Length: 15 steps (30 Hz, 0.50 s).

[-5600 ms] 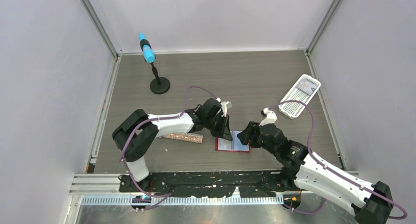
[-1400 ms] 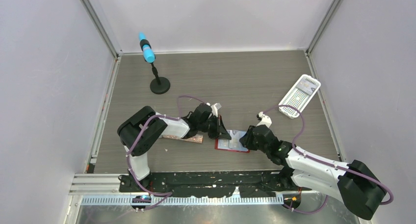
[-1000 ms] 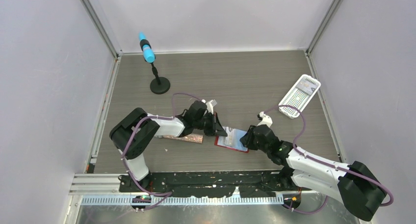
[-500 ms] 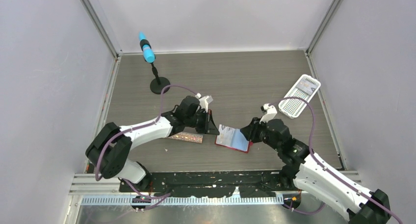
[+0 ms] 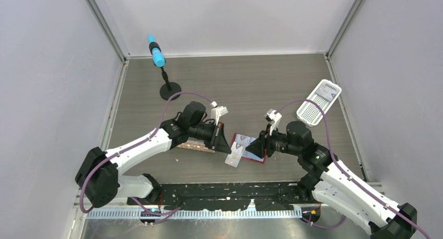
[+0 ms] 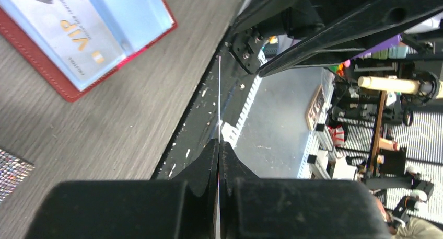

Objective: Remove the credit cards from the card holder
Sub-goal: Place the credit card in the storage box.

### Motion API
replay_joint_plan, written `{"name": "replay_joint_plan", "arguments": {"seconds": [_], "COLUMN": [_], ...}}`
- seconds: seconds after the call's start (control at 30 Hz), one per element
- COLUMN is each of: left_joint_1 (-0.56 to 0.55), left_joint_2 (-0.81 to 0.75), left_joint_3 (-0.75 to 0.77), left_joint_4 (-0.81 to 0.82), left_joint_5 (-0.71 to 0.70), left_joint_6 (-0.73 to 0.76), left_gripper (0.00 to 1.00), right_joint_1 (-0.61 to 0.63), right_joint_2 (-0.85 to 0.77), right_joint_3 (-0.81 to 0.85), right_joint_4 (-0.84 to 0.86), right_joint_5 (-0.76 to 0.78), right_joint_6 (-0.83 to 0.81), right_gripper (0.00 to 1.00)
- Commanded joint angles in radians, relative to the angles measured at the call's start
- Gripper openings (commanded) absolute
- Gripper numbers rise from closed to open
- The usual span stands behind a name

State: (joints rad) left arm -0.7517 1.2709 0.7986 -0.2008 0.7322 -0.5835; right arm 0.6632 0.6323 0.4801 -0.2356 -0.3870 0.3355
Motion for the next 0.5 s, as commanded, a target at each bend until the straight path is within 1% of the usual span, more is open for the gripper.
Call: {"name": "replay_joint_plan", "arguments": {"seconds": [0.0,0.23,0.33,0.47], "left_joint_1": [-0.021,-0.052,-0.054,-0.058], "left_joint_2": [-0.033,-0.033,-0.034,-0.033], "left_joint_3": [0.035,0.037,0.036,0.033], "left_joint_4": [-0.018,-0.020,-0.020,-0.014], "left_joint_5": [0.102,0.105,0.101,0.100], "left_joint_6": [0.035,0.051,0.056,0.058], "left_gripper": [0.00,0.00,0.00,0.00], "right_joint_1": [-0.005,-0.005,-0.005,-0.005], "right_joint_2": [0.047,0.094,0.095,0.115], "right_joint_3": [0.051,0.034,0.019,-0.018], "right_joint_4": [0.015,0.075,0.098,0.168], "right_joint_5": [-0.166,-0.262,-0.281,-0.354], "right_joint_6": [-0.043,-0.013,-0.002,0.029], "right_gripper": [0.47,0.49,0.46,0.44]}}
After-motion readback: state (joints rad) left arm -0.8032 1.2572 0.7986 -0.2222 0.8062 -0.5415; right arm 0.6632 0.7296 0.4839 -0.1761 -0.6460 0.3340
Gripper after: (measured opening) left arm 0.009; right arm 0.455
